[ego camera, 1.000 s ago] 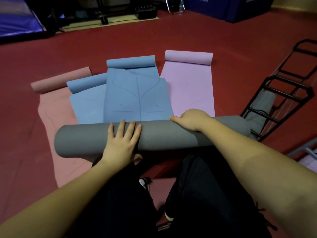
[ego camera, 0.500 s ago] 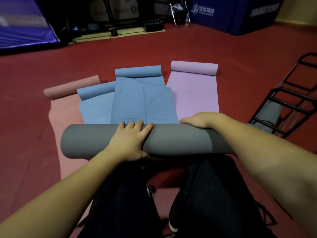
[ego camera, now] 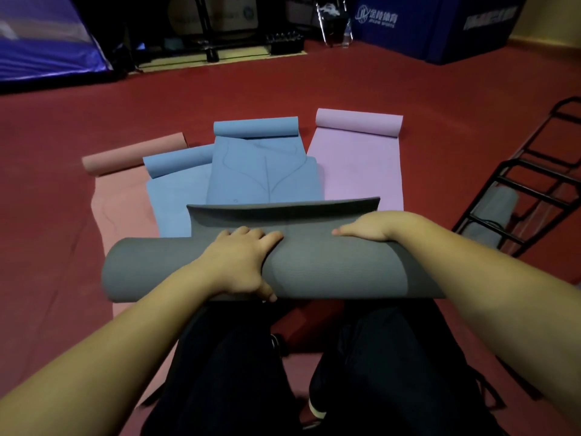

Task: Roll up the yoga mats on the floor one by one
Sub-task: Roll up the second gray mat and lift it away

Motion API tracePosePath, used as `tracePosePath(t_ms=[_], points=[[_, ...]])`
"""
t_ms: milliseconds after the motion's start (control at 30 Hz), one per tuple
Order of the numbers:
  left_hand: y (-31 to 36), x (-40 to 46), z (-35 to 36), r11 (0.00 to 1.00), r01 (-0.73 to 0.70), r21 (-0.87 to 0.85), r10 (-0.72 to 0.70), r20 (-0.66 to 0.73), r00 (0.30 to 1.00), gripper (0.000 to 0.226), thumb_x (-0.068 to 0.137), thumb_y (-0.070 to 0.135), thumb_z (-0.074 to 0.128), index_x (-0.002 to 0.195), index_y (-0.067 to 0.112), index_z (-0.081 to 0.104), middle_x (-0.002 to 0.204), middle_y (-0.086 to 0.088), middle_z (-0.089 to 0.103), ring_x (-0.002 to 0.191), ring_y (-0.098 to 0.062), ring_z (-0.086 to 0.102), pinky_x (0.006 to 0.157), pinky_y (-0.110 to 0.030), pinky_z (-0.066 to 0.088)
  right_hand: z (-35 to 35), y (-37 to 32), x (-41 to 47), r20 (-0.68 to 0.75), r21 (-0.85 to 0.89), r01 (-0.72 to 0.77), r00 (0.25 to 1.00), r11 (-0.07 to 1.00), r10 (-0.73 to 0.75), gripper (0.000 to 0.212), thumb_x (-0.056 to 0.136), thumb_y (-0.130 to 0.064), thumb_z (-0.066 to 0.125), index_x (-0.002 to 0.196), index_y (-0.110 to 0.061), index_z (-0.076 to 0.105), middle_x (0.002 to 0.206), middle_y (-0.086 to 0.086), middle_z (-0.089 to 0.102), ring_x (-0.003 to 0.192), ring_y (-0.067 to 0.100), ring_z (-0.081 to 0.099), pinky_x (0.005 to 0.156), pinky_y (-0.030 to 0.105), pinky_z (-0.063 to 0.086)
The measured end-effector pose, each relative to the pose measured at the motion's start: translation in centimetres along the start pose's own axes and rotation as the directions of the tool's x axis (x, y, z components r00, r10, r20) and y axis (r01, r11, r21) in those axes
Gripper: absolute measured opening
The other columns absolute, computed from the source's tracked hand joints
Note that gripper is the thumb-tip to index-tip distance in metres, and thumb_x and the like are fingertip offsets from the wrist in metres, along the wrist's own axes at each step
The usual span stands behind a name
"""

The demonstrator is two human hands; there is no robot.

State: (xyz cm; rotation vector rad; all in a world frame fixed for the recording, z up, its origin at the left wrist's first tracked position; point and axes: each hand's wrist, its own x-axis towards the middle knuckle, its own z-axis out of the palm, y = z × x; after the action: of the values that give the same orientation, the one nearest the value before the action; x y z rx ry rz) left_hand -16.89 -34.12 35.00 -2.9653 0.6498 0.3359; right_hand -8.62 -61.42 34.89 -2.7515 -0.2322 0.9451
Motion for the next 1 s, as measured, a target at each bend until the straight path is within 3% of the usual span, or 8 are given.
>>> tracePosePath(t_ms=[67, 133, 267, 400, 667, 767, 867, 1000], points=[[-0.3, 0.7, -0.5, 0.997, 0.016, -0.069, -0.012, 0.057, 0.998, 0.116, 0.050, 0.074, 0.076, 0.147, 0.035, 0.025, 0.142, 0.005, 0.047, 0.125, -0.024, 0.044, 0.102, -0.045, 0.040, 0.2, 0.2, 0.1, -0.153, -0.015, 0.044, 0.987, 0.999, -0.046, 0.051, 0.098, -0.062, 0.035, 0.106, -0.025, 0.071, 0.121, 0.008, 0.064, 0.117, 0.026, 0.056, 0.092, 0.033, 0.038], [-0.8, 1.4, -1.0, 0.985, 0.042, -0.167, -0.021, 0.121, 0.992, 0.114, 0.048, 0.069, 0.081, 0.144, 0.037, 0.029, 0.138, 0.008, 0.050, 0.122, -0.021, 0.047, 0.100, -0.044, 0.043, 0.6, 0.5, 0.1, -0.315, -0.023, 0.085, 0.945, 0.996, -0.088, 0.045, 0.099, -0.058, 0.034, 0.078, -0.032, 0.063, 0.097, 0.002, 0.063, 0.107, 0.027, 0.059, 0.091, 0.036, 0.042], [-1.9, 3.5, -1.9, 0.917, 0.139, -0.375, -0.023, 0.296, 0.955, 0.104, 0.052, 0.046, 0.092, 0.140, 0.037, 0.037, 0.127, 0.009, 0.057, 0.111, -0.017, 0.054, 0.093, -0.033, 0.044, 2.5, 0.8, -0.6, -0.475, -0.076, 0.093, 0.872, 0.993, -0.118, 0.047, 0.097, -0.059, 0.034, 0.092, -0.025, 0.067, 0.097, 0.003, 0.066, 0.088, 0.024, 0.053, 0.077, 0.034, 0.043], [-2.8, 6.2, -2.3, 0.884, 0.199, -0.422, 0.001, 0.428, 0.904, 0.084, 0.059, 0.037, 0.092, 0.126, 0.038, 0.043, 0.118, 0.005, 0.060, 0.106, -0.018, 0.057, 0.083, -0.031, 0.045, 4.8, 0.7, -0.9, -0.542, -0.194, 0.028, 0.830, 0.981, -0.131, 0.063, 0.095, -0.067, 0.024, 0.099, -0.021, 0.066, 0.102, 0.003, 0.066, 0.098, 0.027, 0.060, 0.076, 0.035, 0.042], [-3.6, 7.9, -2.0, 0.784, 0.263, -0.562, 0.059, 0.490, 0.870, 0.085, 0.048, 0.037, 0.088, 0.125, 0.035, 0.051, 0.121, 0.004, 0.061, 0.110, -0.018, 0.060, 0.094, -0.033, 0.050, 3.9, 0.7, 0.2, -0.468, -0.193, -0.010, 0.880, 0.981, -0.083, 0.072, 0.087, -0.081, 0.016, 0.090, -0.024, 0.062, 0.098, -0.001, 0.066, 0.089, 0.022, 0.056, 0.071, 0.034, 0.040], [-3.9, 7.0, -1.4, 0.805, 0.183, -0.564, 0.050, 0.372, 0.927, 0.088, 0.046, 0.050, 0.085, 0.128, 0.038, 0.055, 0.124, 0.013, 0.061, 0.113, -0.011, 0.057, 0.099, -0.032, 0.044, 3.5, 0.7, 0.9, -0.442, -0.181, -0.011, 0.894, 0.983, -0.071, 0.077, 0.085, -0.082, 0.017, 0.095, -0.023, 0.066, 0.100, 0.000, 0.067, 0.092, 0.024, 0.057, 0.072, 0.035, 0.040], [-3.5, 5.4, 0.0, 0.864, 0.066, -0.499, -0.013, 0.108, 0.994, 0.090, 0.051, 0.067, 0.070, 0.133, 0.032, 0.055, 0.125, 0.017, 0.054, 0.116, -0.008, 0.050, 0.099, -0.030, 0.039, 2.9, 0.7, 1.5, -0.383, -0.161, -0.008, 0.922, 0.987, -0.055, 0.078, 0.086, -0.082, 0.017, 0.096, -0.022, 0.067, 0.100, 0.003, 0.066, 0.089, 0.024, 0.055, 0.072, 0.035, 0.039], [-2.4, 2.5, 4.3, 0.989, -0.074, -0.130, 0.019, -0.381, 0.924, 0.091, 0.069, 0.081, 0.048, 0.135, 0.019, 0.054, 0.128, -0.004, 0.054, 0.116, -0.027, 0.049, 0.098, -0.045, 0.043, 2.2, 0.7, 2.5, -0.302, -0.128, 0.008, 0.952, 0.992, -0.047, 0.080, 0.087, -0.081, 0.018, 0.096, -0.020, 0.068, 0.106, 0.007, 0.066, 0.089, 0.025, 0.055, 0.075, 0.034, 0.041]])
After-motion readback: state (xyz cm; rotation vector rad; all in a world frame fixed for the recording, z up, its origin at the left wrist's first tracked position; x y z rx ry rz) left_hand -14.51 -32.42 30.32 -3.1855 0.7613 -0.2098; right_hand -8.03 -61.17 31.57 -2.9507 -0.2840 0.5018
